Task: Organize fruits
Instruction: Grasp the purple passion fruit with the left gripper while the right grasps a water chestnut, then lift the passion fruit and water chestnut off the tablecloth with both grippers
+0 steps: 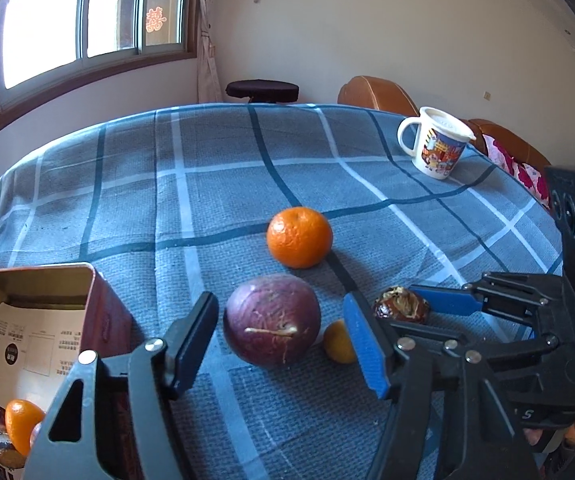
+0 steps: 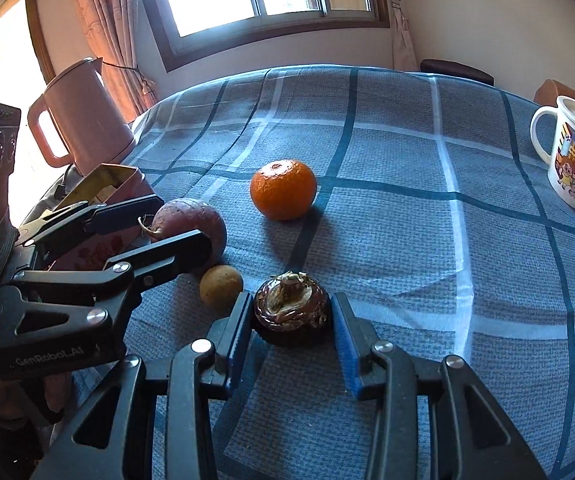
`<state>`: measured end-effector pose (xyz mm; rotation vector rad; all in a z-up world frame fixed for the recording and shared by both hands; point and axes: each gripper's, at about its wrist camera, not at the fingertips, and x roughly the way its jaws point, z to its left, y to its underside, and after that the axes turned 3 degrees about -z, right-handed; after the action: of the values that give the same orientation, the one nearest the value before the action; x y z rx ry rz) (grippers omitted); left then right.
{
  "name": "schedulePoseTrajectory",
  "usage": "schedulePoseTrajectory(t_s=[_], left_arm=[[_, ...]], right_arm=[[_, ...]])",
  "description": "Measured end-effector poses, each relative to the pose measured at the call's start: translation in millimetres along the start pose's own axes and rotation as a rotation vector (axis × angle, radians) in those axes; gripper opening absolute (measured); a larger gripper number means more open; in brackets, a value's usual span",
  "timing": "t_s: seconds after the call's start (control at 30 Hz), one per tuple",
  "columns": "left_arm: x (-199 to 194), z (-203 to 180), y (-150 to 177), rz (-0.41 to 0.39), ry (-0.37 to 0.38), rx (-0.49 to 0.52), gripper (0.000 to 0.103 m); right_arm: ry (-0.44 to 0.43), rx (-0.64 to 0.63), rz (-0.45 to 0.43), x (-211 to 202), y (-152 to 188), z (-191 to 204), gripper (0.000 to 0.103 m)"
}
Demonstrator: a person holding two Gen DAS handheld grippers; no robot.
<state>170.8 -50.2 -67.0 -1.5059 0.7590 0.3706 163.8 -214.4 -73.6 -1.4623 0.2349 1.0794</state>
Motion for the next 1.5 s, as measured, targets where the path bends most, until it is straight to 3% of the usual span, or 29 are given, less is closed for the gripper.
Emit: schedulePoseTrajectory(t_s=[0.13,0.33,0.7,1.5], left_arm=[[3,1,-2,0.002,0.005,-0.006,0.054],[2,2,-2,-0.006,0.033,-0.018,0.053],[-17,4,-2,-0.092,0.036,-0.015,0.053],[-51,-7,7,-0.254,-0.008,0.039,0.053]], right_arm=[[0.002,0.013,-0.02,-4,-1,-2,0.041],[0.016,0.004,-0.049,-10,-1,0,0.041],[0.02,0.005,-0.12,-24,0,-1,0.041],[0.038,-0.032,-0.21,-41,2,6,0.041]])
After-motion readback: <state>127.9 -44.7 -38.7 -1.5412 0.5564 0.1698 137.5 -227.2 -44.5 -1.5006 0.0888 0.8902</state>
